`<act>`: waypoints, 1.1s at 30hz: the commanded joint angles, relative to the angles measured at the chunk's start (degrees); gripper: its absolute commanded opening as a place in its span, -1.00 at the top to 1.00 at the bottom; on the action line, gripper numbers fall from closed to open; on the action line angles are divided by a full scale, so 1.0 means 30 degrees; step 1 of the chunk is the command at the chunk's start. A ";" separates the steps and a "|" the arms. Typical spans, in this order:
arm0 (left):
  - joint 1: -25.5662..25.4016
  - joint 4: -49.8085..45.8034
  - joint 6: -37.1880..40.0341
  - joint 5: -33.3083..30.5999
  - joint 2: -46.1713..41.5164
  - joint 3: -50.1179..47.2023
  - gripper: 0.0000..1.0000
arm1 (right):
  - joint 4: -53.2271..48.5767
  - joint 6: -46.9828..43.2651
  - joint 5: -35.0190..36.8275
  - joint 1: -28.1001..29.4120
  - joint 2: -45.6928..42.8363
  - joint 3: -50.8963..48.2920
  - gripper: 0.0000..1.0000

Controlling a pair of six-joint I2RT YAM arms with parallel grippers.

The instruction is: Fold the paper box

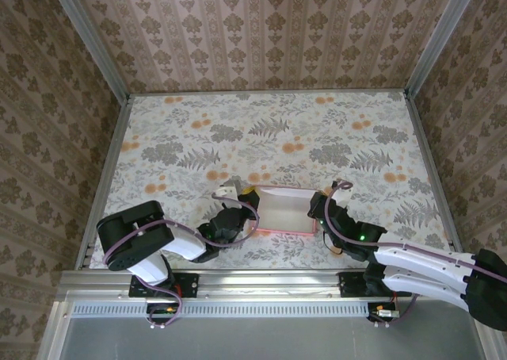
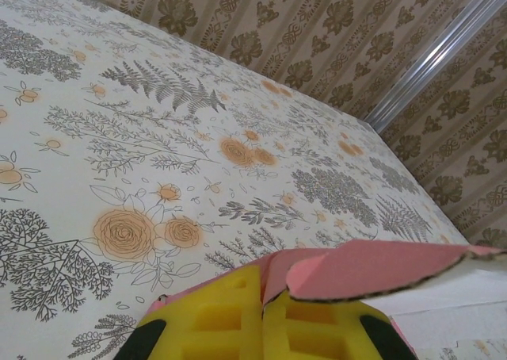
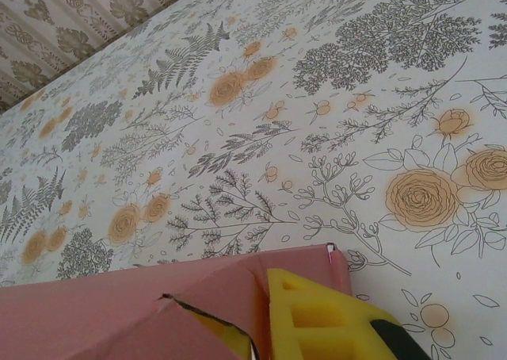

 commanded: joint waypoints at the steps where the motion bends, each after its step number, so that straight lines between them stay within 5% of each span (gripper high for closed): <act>1: -0.0163 -0.1471 -0.0164 -0.0870 0.0633 -0.0686 0.89 | -0.2228 0.0536 -0.0378 0.0059 -0.0275 -0.0604 0.64; 18: -0.0457 -0.1007 0.1273 -0.1186 0.1021 -0.0364 0.90 | -0.3944 -0.1847 -0.1870 -0.0159 -0.2957 -0.0410 0.24; 24: -0.0457 -0.1996 0.1684 -0.1230 0.0129 -0.0110 0.90 | -0.4683 -0.4636 -0.4557 -0.1451 -0.3976 0.0210 0.03; 33: -0.0442 -0.5315 0.2376 -0.1544 -0.1461 0.0916 0.89 | -0.4702 -0.7153 -0.8197 -0.2289 -0.3543 0.1236 0.15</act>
